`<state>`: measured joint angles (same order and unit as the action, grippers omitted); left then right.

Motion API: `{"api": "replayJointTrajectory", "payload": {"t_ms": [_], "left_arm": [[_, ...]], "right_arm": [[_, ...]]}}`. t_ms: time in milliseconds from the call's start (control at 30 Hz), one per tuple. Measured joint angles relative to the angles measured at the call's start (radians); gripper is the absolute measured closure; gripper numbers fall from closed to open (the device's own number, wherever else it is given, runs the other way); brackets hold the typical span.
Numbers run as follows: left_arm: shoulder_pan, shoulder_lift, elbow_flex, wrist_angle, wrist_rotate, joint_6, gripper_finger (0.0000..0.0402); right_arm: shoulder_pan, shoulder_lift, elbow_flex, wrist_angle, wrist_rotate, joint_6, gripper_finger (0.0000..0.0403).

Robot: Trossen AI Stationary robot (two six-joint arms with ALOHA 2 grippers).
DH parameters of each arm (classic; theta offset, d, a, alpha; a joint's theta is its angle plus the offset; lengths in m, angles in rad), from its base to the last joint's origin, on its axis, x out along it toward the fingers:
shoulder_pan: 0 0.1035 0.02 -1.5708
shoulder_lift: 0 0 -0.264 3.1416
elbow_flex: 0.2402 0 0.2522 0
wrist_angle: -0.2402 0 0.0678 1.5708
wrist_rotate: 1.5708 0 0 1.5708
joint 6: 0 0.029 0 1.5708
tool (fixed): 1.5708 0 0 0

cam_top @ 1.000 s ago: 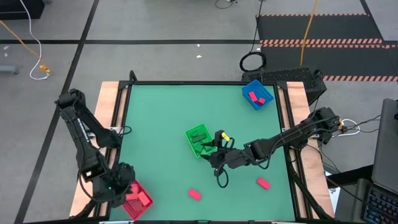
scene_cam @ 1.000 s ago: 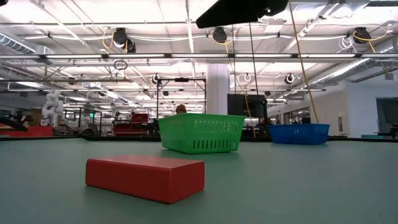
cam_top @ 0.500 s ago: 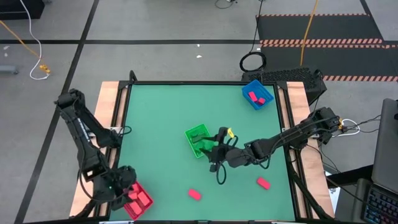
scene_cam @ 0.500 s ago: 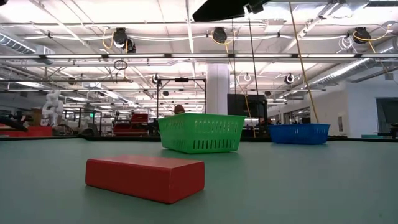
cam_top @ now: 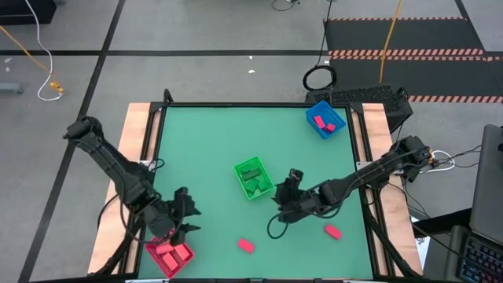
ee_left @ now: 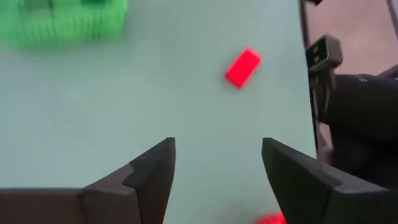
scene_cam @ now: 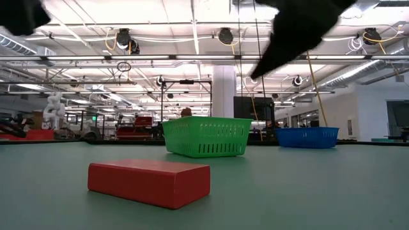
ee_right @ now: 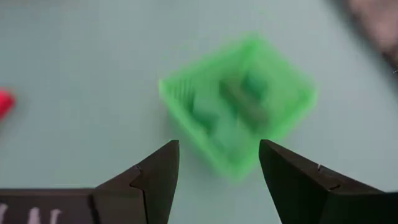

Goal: Sort & place blocks by color
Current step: Put the light pink block into the blue bin

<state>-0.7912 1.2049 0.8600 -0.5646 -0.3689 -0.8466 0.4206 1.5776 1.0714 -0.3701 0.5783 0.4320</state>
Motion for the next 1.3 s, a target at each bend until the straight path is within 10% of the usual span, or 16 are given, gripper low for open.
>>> {"api": "replayJointTrajectory", "payload": {"t_ms": [500,900,1300], "left_arm": [[0.275,0.040,0.000,0.544,-0.078,0.855,0.0224],[0.557,0.039,0.000,0.693,0.104,0.972,0.0256],[0.579,0.039,0.000,0.707,0.144,1.010,0.0257]], "right_arm": [[0.049,-0.011,0.001,-0.487,-0.833,0.603,0.0188],[0.169,-0.011,0.001,-0.656,-0.870,0.795,0.0188],[0.259,-0.011,0.001,-0.651,-0.789,0.950,0.0188]]}}
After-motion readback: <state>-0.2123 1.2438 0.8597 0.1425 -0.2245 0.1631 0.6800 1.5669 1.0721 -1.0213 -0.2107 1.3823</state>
